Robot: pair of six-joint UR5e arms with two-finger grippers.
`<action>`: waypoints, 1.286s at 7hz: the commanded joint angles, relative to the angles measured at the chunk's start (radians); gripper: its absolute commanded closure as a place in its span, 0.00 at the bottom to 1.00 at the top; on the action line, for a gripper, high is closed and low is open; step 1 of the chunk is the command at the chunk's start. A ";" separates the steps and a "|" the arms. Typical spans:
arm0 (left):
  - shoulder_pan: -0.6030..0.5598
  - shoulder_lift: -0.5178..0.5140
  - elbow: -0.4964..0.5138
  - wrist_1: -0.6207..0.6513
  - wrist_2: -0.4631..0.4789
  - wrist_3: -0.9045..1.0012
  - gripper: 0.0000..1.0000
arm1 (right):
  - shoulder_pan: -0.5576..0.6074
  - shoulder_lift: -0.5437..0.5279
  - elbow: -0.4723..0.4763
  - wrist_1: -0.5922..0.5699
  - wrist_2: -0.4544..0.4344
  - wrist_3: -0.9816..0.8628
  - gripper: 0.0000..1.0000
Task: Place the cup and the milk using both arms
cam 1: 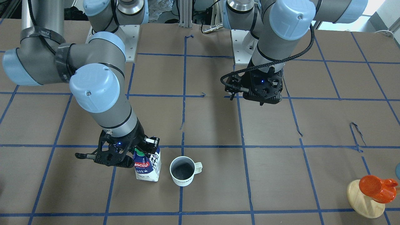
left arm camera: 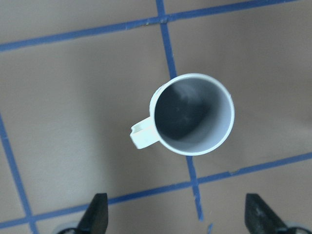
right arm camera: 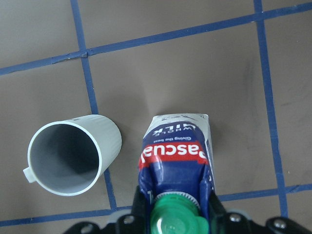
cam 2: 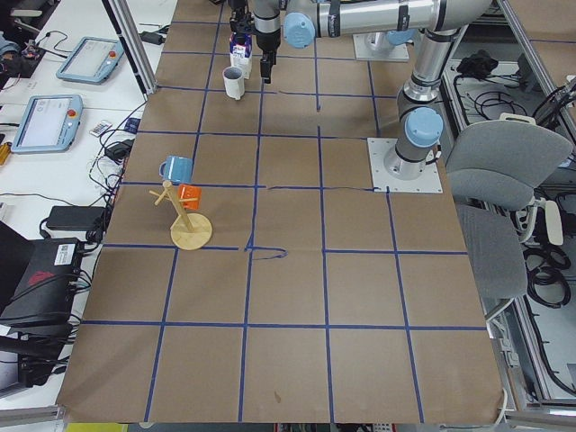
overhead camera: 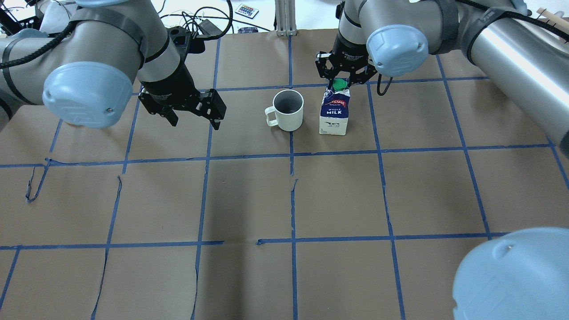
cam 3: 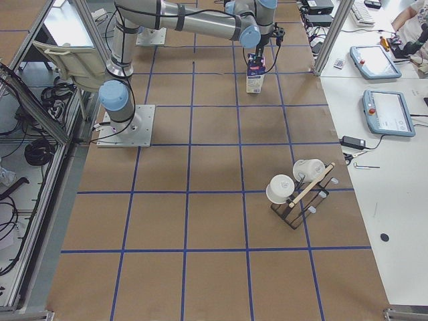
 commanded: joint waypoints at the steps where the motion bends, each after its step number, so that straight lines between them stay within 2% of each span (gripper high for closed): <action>1: 0.008 0.044 -0.016 -0.013 0.058 -0.007 0.00 | 0.027 0.013 -0.017 -0.003 0.001 -0.015 0.56; 2: 0.014 0.047 0.008 -0.025 0.059 -0.010 0.00 | 0.031 0.015 -0.034 0.002 0.003 -0.024 0.56; 3: 0.011 0.029 0.063 -0.120 0.061 -0.019 0.00 | 0.033 0.015 -0.040 0.000 0.024 -0.040 0.56; 4: 0.006 0.006 0.138 -0.148 0.053 -0.127 0.00 | 0.033 0.021 -0.054 -0.001 0.033 -0.067 0.56; 7: 0.009 0.004 0.183 -0.145 0.053 -0.121 0.00 | 0.033 0.059 -0.082 -0.003 0.033 -0.093 0.55; 9: 0.014 -0.014 0.211 -0.136 0.046 -0.065 0.00 | 0.031 0.048 -0.082 -0.003 0.020 -0.086 0.00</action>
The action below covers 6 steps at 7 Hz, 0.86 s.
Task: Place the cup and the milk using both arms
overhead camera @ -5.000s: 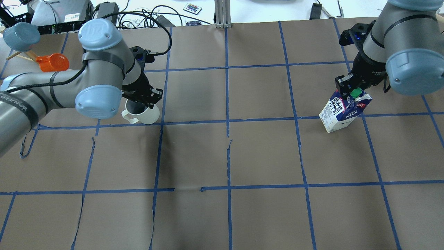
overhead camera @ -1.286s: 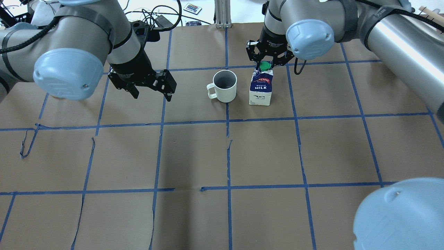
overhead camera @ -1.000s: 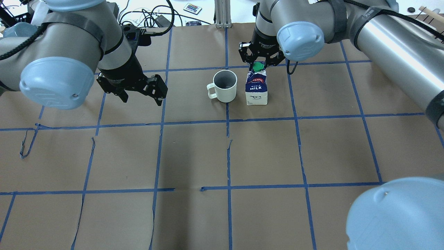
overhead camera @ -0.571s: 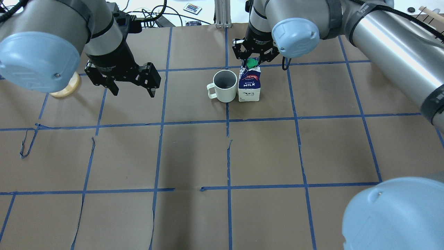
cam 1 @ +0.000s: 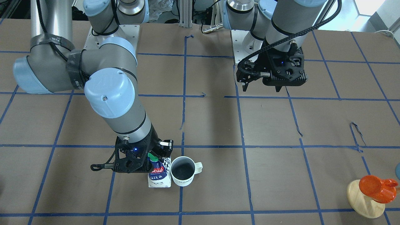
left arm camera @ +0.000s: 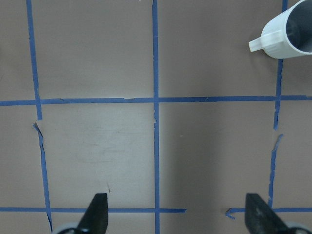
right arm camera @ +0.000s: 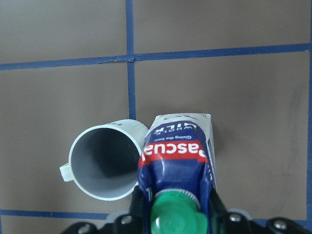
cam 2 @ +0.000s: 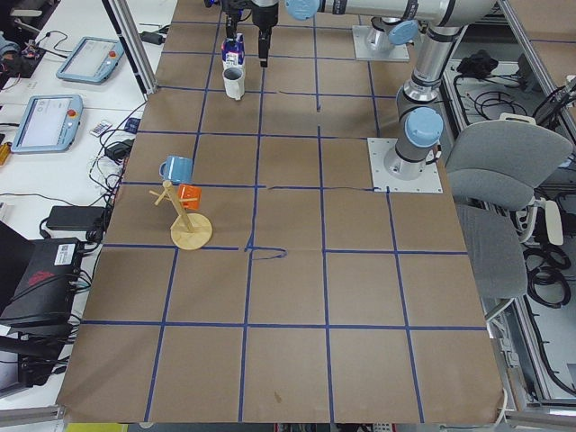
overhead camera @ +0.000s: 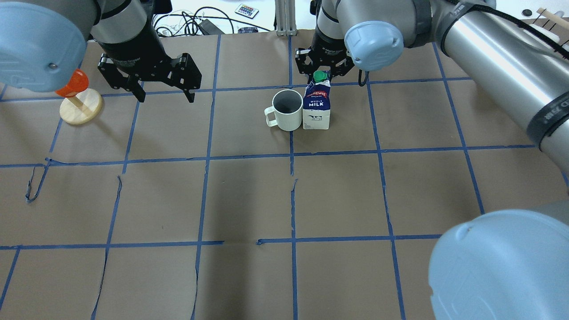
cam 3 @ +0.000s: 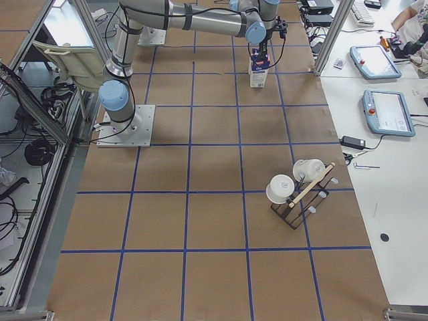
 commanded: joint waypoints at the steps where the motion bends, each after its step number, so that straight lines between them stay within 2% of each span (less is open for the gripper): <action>1: 0.002 -0.018 0.017 0.015 -0.007 0.021 0.00 | -0.001 -0.030 0.000 0.009 -0.010 0.011 0.00; 2: 0.002 -0.016 0.014 0.022 -0.007 0.001 0.00 | -0.003 -0.059 0.002 0.021 -0.012 0.009 0.00; 3: 0.005 -0.013 0.011 0.045 -0.007 0.004 0.00 | -0.009 -0.108 0.009 0.082 -0.042 -0.004 0.00; 4: 0.005 -0.013 -0.001 0.082 -0.012 0.002 0.00 | -0.030 -0.166 0.016 0.185 -0.093 -0.008 0.00; 6: 0.006 -0.010 -0.004 0.081 -0.054 0.001 0.00 | -0.104 -0.267 0.060 0.320 -0.116 -0.006 0.00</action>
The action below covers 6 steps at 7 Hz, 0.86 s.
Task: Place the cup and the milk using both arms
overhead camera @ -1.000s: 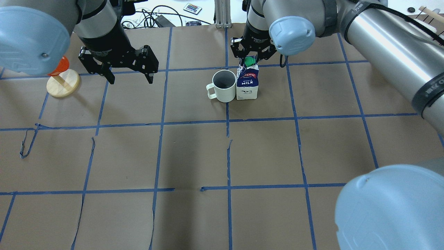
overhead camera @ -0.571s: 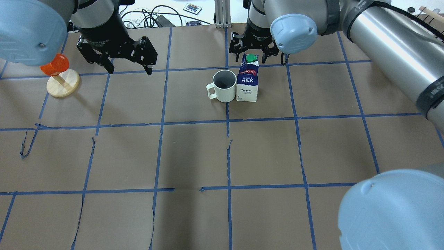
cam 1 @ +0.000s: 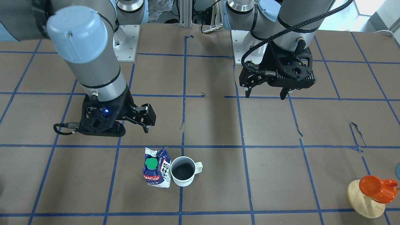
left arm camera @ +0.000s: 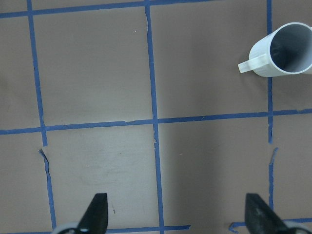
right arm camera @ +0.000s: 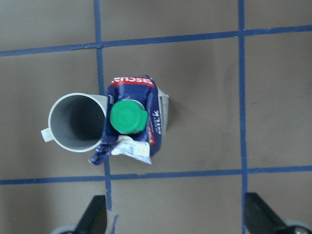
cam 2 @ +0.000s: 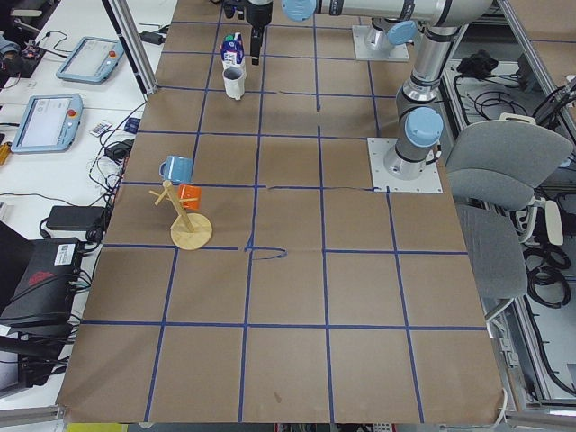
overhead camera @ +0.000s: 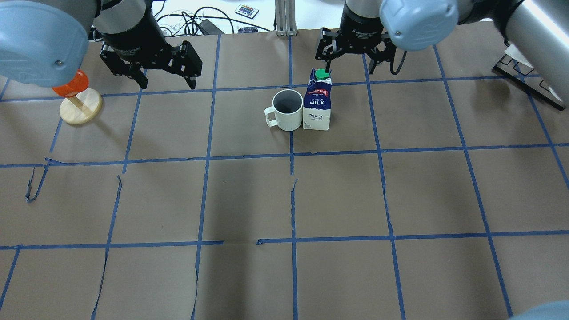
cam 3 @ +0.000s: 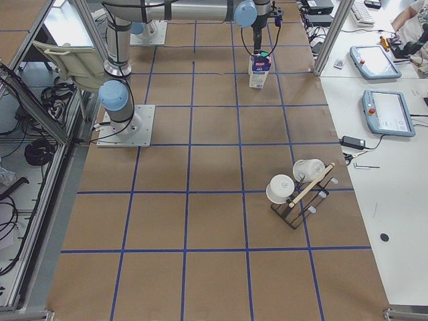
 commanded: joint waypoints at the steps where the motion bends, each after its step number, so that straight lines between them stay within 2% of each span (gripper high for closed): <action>1: 0.000 0.005 -0.003 0.003 -0.028 -0.001 0.00 | -0.051 -0.104 0.068 0.114 -0.076 -0.003 0.00; 3: 0.000 0.008 -0.005 -0.010 -0.017 -0.001 0.00 | -0.056 -0.146 0.137 0.114 -0.086 -0.010 0.00; 6: 0.000 0.022 -0.028 -0.009 -0.016 -0.001 0.00 | -0.059 -0.195 0.157 0.112 -0.055 -0.150 0.00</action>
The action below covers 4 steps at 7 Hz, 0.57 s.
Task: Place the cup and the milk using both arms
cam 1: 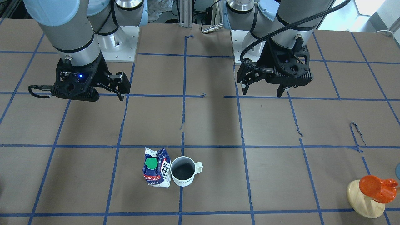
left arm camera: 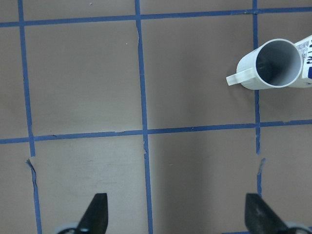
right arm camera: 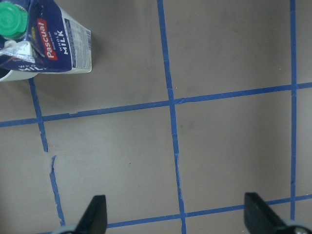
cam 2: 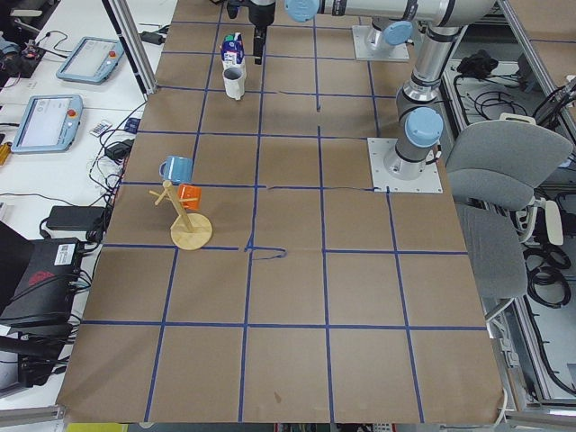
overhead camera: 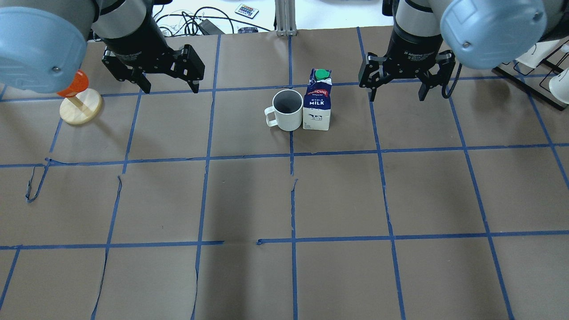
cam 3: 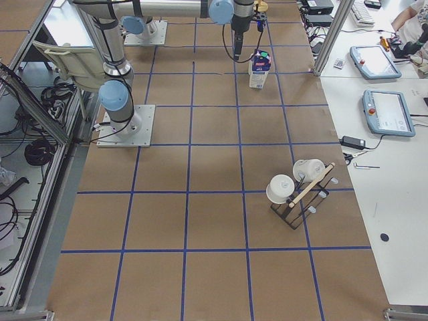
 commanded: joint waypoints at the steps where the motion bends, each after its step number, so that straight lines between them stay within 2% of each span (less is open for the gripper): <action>1: 0.000 0.003 -0.006 0.000 -0.001 0.000 0.00 | -0.002 -0.042 0.011 -0.008 0.016 -0.049 0.00; 4: 0.012 0.005 -0.006 0.000 -0.002 0.002 0.00 | -0.002 -0.042 0.011 -0.012 0.031 -0.072 0.00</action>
